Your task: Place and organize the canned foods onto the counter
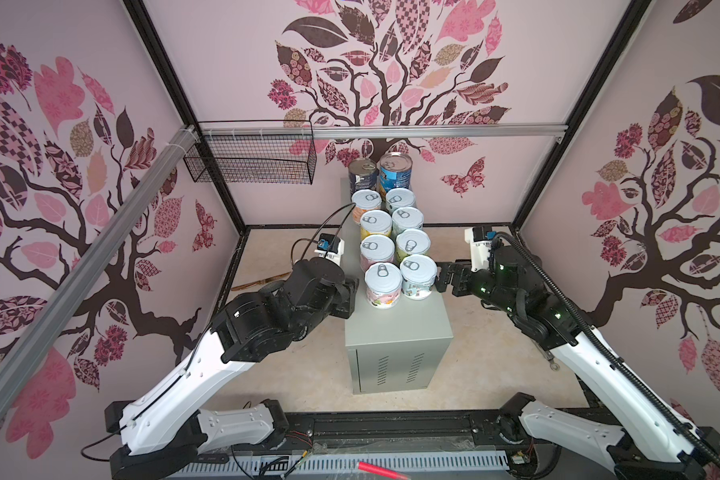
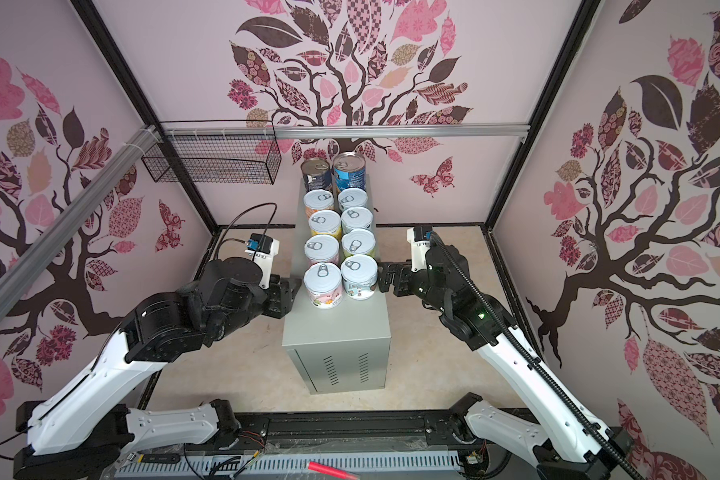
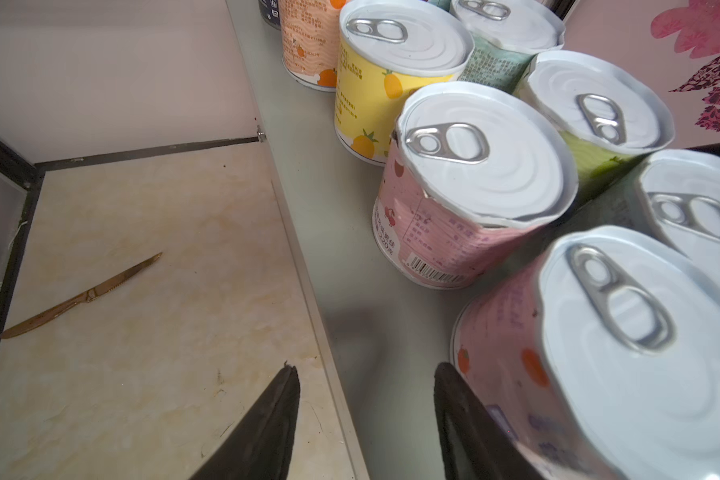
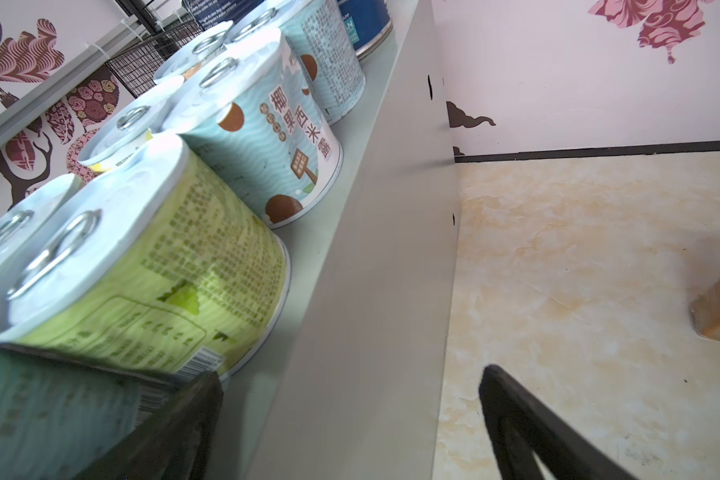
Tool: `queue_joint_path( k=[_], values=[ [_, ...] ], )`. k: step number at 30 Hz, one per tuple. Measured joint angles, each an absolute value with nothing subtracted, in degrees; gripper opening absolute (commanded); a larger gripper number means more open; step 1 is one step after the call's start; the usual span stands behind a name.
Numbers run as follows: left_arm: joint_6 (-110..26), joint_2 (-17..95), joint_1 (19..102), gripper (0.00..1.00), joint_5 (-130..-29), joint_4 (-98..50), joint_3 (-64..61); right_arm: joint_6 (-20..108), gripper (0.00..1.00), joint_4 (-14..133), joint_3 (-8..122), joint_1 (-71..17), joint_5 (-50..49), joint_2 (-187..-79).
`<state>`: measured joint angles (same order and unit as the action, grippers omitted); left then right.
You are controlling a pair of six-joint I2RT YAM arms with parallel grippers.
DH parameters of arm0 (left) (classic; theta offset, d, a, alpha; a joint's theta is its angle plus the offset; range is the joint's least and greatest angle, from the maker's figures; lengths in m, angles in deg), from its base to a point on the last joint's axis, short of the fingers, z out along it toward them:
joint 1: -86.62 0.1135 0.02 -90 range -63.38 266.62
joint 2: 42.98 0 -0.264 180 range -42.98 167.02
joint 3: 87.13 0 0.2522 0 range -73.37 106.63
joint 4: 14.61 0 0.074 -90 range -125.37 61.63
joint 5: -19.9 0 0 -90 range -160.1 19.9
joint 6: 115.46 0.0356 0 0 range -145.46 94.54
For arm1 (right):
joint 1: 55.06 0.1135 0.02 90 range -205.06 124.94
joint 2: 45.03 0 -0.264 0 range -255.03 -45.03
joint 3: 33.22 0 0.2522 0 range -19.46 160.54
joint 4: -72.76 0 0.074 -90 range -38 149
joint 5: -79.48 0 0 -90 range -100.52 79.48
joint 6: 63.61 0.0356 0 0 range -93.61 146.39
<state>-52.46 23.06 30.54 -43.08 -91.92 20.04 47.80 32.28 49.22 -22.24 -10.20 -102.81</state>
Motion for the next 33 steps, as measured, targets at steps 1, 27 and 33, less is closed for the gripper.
queue_joint_path(
  k=[1,27,33],
  values=[
    [-52.5,23.0,30.8,0.56,-43.3,-91.7,19.9,47.8,1.00,32.2,49.2,-22.2,-10.3,-102.8],
    [-54.8,15.0,68.8,0.98,-49.3,-84.0,-3.1,39.9,1.00,52.6,16.0,-26.3,-45.7,-90.4],
    [-59.8,14.1,76.9,0.98,-45.0,-73.3,-16.1,39.8,1.00,66.2,5.1,-30.3,-47.4,-91.4]
  ],
)
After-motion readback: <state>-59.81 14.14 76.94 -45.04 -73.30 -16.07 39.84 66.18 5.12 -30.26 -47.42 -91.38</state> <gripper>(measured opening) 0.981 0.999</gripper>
